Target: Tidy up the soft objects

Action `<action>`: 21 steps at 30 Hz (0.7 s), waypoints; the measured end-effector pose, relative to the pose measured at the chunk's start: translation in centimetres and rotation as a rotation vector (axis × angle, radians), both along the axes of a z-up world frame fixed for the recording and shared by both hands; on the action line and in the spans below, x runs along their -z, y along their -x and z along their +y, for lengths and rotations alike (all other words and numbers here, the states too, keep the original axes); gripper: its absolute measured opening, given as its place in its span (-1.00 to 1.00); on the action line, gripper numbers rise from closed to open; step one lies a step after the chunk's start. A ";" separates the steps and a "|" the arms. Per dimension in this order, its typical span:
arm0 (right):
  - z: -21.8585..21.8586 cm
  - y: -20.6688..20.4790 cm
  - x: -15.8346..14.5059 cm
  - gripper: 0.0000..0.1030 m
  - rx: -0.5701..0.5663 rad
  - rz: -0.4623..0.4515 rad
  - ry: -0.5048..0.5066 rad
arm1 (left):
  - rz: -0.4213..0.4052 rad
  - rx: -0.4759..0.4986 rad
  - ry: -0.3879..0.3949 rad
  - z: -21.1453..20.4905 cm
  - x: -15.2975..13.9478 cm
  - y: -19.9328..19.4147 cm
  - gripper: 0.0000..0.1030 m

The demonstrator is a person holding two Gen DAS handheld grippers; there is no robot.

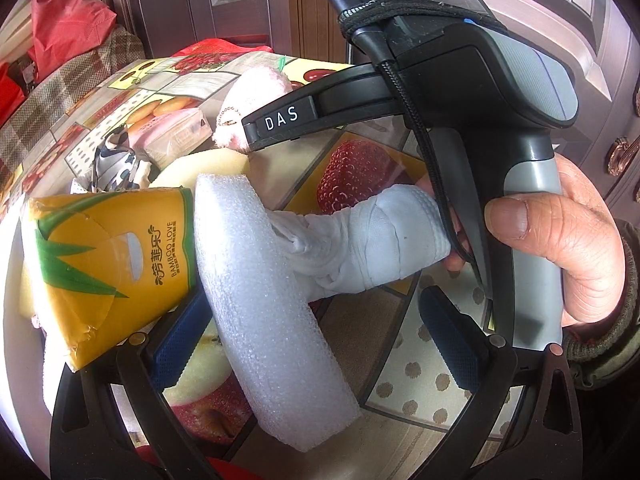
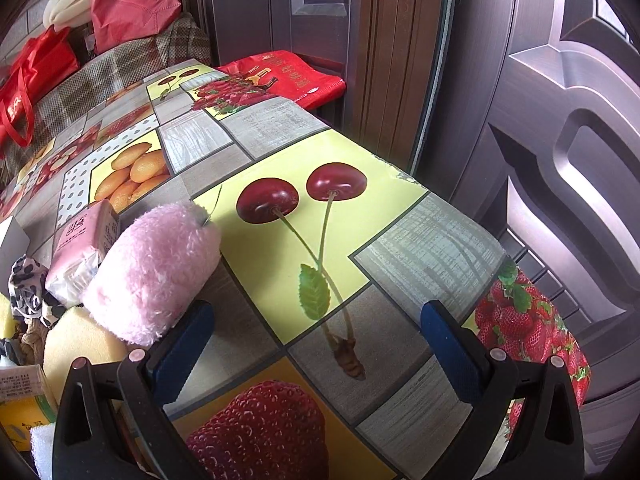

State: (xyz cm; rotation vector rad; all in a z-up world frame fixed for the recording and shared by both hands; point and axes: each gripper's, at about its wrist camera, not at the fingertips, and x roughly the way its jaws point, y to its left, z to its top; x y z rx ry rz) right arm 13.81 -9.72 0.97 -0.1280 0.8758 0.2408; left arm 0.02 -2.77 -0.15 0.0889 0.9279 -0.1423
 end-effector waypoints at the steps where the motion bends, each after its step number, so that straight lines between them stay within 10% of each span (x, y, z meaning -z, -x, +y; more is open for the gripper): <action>1: 0.0 0.0 0.0 1.00 0.000 0.000 0.000 | 0.000 0.000 0.000 0.0 0.0 0.0 0.99; 21: 0.0 0.1 0.0 1.00 -0.003 0.000 0.002 | -0.001 0.000 -0.002 0.2 -0.1 0.1 0.99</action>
